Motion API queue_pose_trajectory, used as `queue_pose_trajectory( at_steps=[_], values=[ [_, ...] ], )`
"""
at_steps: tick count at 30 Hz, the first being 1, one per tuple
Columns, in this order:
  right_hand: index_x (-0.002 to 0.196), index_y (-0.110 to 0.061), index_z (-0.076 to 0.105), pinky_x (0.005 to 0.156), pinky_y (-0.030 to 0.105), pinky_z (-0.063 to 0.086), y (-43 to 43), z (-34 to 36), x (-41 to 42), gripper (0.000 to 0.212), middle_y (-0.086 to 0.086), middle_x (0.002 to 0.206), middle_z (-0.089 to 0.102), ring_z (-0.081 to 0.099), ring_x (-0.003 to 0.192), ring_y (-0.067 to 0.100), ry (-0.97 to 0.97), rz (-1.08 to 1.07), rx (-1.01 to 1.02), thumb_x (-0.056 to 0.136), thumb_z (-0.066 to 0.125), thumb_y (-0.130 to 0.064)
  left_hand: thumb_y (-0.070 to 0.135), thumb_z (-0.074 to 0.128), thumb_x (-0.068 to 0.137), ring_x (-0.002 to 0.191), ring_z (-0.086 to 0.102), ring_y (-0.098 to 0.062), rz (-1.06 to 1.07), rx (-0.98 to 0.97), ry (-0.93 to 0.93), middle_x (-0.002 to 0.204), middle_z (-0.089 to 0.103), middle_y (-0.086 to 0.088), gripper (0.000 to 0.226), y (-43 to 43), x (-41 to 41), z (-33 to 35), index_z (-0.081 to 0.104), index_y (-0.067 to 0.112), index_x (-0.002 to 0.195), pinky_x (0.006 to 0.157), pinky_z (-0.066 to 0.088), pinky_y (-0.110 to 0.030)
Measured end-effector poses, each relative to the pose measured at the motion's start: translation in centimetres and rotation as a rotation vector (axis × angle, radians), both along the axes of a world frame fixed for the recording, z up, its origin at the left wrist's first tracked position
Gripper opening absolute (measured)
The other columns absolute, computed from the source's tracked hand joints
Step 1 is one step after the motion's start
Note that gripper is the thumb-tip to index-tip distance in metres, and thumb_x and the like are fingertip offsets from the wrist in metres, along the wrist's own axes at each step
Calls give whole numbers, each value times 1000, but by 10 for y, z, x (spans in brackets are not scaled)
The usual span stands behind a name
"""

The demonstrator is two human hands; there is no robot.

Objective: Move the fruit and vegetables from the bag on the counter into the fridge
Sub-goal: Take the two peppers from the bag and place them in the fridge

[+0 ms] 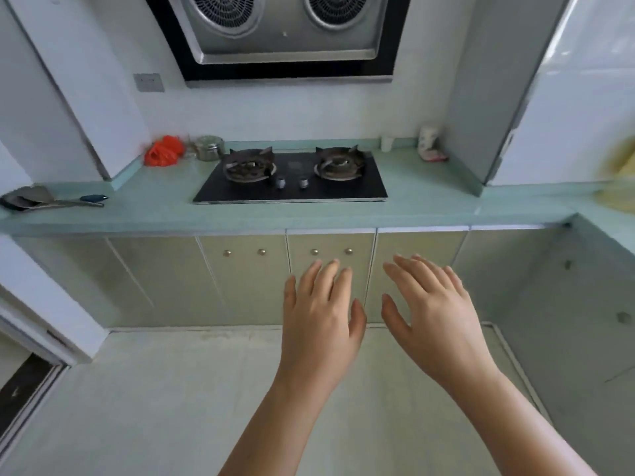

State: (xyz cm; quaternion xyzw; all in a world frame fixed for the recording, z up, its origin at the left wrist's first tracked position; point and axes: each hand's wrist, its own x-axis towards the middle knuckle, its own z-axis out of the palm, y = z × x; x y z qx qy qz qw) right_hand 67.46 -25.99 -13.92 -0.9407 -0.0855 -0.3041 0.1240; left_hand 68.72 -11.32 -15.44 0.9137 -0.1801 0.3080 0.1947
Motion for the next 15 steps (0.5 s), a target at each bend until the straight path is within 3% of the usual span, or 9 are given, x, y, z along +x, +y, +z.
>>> queue_pose_trajectory(
  at_steps=[15],
  values=[
    [109, -13, 65, 93, 50, 42, -276, -3, 7, 44, 5, 117, 65, 57, 114, 28, 37, -538, 34, 80, 41, -36, 29, 42, 81, 109, 59, -29, -538, 11, 24, 115, 65, -9, 41, -312, 77, -1, 65, 8, 108, 91, 43, -52]
  ],
)
